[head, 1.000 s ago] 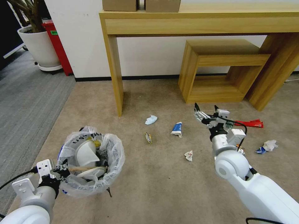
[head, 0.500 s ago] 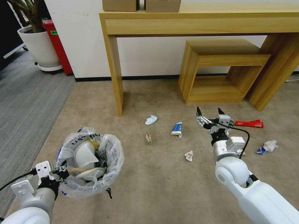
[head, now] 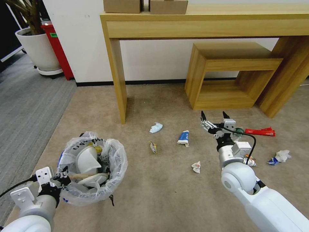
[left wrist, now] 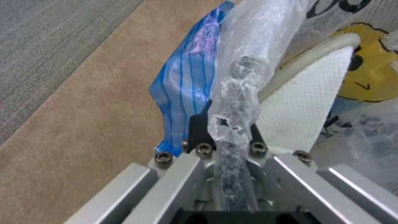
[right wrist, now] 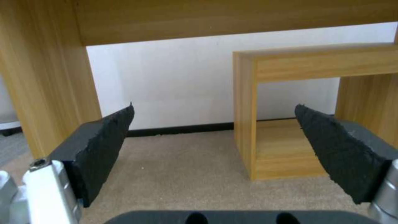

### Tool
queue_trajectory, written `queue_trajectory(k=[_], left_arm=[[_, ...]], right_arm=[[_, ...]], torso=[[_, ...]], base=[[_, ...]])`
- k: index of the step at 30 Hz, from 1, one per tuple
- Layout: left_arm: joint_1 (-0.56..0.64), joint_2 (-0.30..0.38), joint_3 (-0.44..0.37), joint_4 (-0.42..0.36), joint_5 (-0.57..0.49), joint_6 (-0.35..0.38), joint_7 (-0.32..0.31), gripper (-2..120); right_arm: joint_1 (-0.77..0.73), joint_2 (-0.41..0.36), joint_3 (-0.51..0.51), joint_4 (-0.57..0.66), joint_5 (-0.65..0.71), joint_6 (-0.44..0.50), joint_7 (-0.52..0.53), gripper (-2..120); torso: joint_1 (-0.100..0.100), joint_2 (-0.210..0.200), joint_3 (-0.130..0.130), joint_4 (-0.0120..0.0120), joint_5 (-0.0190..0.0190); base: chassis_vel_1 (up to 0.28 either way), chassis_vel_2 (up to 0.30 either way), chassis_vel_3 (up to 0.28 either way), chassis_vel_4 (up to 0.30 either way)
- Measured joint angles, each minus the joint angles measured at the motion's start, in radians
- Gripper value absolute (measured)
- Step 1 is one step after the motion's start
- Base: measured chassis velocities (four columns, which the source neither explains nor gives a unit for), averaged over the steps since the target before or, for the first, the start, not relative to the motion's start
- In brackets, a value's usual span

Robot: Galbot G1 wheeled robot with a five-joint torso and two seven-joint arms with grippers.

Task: Pick up the trash bin and place the garbage on the floor into it.

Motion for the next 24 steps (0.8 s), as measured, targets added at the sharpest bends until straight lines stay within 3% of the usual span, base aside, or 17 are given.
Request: queue_trajectory(k=[24], left_arm=[[0.016, 0.005, -0.008, -0.013, 0.002, -0.005, 0.0, 0]], right_arm=[[-0.006, -0.002, 0.002, 0.016, -0.008, -0.003, -0.001, 99]], torso=[[0.0, 0.0, 0.0, -0.0001, 0.0001]], base=[[-0.075, 0.075, 0.078, -0.08]])
